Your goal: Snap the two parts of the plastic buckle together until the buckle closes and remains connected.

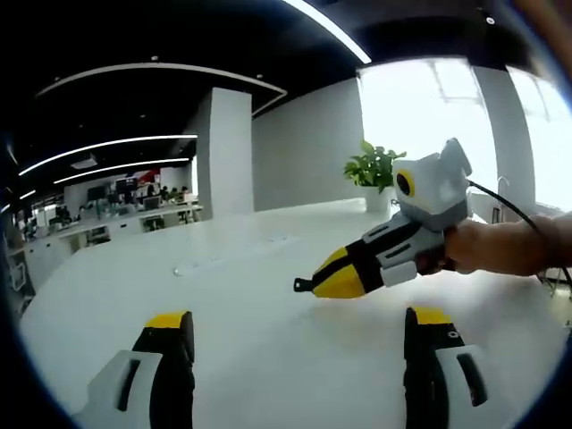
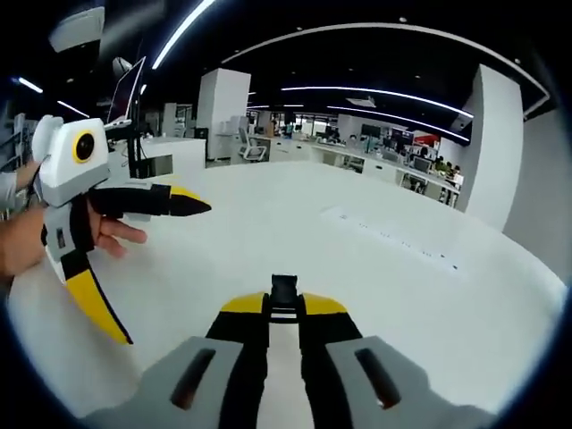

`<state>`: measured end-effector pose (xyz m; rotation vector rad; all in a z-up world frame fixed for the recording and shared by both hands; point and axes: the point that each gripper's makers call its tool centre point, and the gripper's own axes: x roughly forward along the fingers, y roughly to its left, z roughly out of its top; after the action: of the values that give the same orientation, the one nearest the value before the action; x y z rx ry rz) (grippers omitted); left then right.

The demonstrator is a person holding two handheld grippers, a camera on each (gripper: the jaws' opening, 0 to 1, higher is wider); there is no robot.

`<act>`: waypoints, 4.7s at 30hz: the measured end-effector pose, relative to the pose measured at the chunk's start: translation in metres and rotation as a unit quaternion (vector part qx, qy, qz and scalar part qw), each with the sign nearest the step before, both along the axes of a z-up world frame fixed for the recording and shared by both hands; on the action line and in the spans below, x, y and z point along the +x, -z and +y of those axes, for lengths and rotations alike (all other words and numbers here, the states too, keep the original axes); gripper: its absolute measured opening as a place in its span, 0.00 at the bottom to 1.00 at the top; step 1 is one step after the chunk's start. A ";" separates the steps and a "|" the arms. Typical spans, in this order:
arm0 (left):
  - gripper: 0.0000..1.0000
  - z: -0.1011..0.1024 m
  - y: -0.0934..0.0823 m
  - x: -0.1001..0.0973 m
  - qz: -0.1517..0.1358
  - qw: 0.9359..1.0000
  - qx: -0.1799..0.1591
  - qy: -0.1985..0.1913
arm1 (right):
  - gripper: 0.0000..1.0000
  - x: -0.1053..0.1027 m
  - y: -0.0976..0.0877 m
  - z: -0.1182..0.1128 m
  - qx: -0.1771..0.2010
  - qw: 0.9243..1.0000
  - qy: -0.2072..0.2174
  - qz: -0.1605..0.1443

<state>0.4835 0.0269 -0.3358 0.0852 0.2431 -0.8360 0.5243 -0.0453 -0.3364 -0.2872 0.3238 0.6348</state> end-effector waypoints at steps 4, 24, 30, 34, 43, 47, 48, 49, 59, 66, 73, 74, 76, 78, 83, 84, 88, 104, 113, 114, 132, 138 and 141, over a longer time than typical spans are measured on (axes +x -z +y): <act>0.99 0.000 0.000 -0.001 0.000 1.000 0.001 0.000 | 0.12 0.002 -0.009 -0.011 0.001 1.000 0.006 -0.004; 0.99 0.000 0.005 -0.004 0.004 1.000 0.007 0.004 | 0.12 0.017 -0.028 -0.049 0.040 0.998 0.047 -0.022; 0.99 0.001 0.006 -0.010 0.004 1.000 0.006 0.003 | 0.12 0.026 -0.020 -0.049 0.037 0.998 0.050 -0.021; 0.99 0.001 0.005 -0.016 0.004 1.000 0.004 0.002 | 0.12 0.026 -0.015 -0.048 0.033 0.998 0.052 -0.020; 0.99 0.000 0.001 -0.024 0.008 1.000 -0.017 0.006 | 0.12 0.045 -0.013 -0.049 0.033 0.998 0.057 -0.019; 0.99 0.000 -0.001 -0.023 0.009 1.000 -0.021 0.005 | 0.12 0.057 -0.010 -0.049 0.031 0.998 0.059 -0.018; 0.99 0.000 -0.001 -0.022 0.009 1.000 -0.021 0.005 | 0.12 0.060 -0.010 -0.049 0.030 0.998 0.059 -0.017; 0.99 0.000 -0.001 -0.022 0.009 1.000 -0.020 0.005 | 0.12 0.059 -0.010 -0.048 0.030 0.998 0.059 -0.017; 0.99 0.000 -0.001 -0.017 0.011 1.000 -0.019 0.003 | 0.12 0.081 -0.003 -0.039 0.027 0.998 0.061 -0.015; 0.99 0.001 -0.004 -0.013 0.012 1.000 -0.023 0.003 | 0.12 0.095 -0.002 -0.035 0.026 0.998 0.064 -0.011; 0.99 0.002 -0.007 -0.011 0.009 1.000 -0.026 0.004 | 0.12 0.108 0.001 -0.033 0.027 0.997 0.068 -0.007; 0.99 0.002 -0.008 -0.011 0.009 1.000 -0.025 0.004 | 0.12 0.108 0.001 -0.033 0.027 0.997 0.068 -0.006; 0.99 0.003 -0.009 -0.010 0.009 1.000 -0.027 0.003 | 0.12 0.110 0.001 -0.032 0.028 0.997 0.070 -0.005; 0.99 0.004 -0.009 -0.010 0.011 0.999 -0.030 0.002 | 0.12 0.114 0.002 -0.032 0.029 0.997 0.070 -0.003; 0.99 0.005 -0.009 -0.014 0.013 0.999 -0.033 -0.001 | 0.12 0.118 0.004 -0.031 0.030 0.997 0.069 0.003; 0.99 0.005 -0.009 -0.013 0.013 0.999 -0.033 -0.001 | 0.12 0.117 0.004 -0.032 0.031 0.997 0.069 0.003; 0.99 0.006 -0.008 -0.012 0.014 0.999 -0.032 0.000 | 0.12 0.123 0.005 -0.032 0.030 0.997 0.070 0.006; 0.99 0.005 -0.012 -0.012 0.016 0.999 -0.039 0.004 | 0.12 0.148 0.011 -0.032 0.029 0.996 0.076 0.019; 0.99 0.006 -0.014 -0.011 0.017 0.999 -0.046 0.002 | 0.12 0.147 0.019 -0.031 0.020 0.997 0.075 0.025; 0.99 0.006 -0.014 -0.011 0.017 0.999 -0.045 0.003 | 0.12 0.147 0.019 -0.032 0.020 0.997 0.074 0.026; 0.99 0.004 -0.012 -0.014 0.013 0.999 -0.033 0.006 | 0.13 0.149 0.034 -0.031 0.017 0.996 0.073 0.045; 0.99 0.003 -0.012 -0.016 0.013 0.999 -0.030 0.007 | 0.13 0.149 0.034 -0.032 0.015 0.996 0.072 0.045; 0.99 0.002 -0.011 -0.016 0.014 0.999 -0.028 0.008 | 0.13 0.148 0.034 -0.032 0.014 0.996 0.071 0.045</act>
<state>0.4675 0.0293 -0.3252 0.0227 0.2441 -0.8608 0.6727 -0.0776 -0.3708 -0.2068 0.4168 0.5130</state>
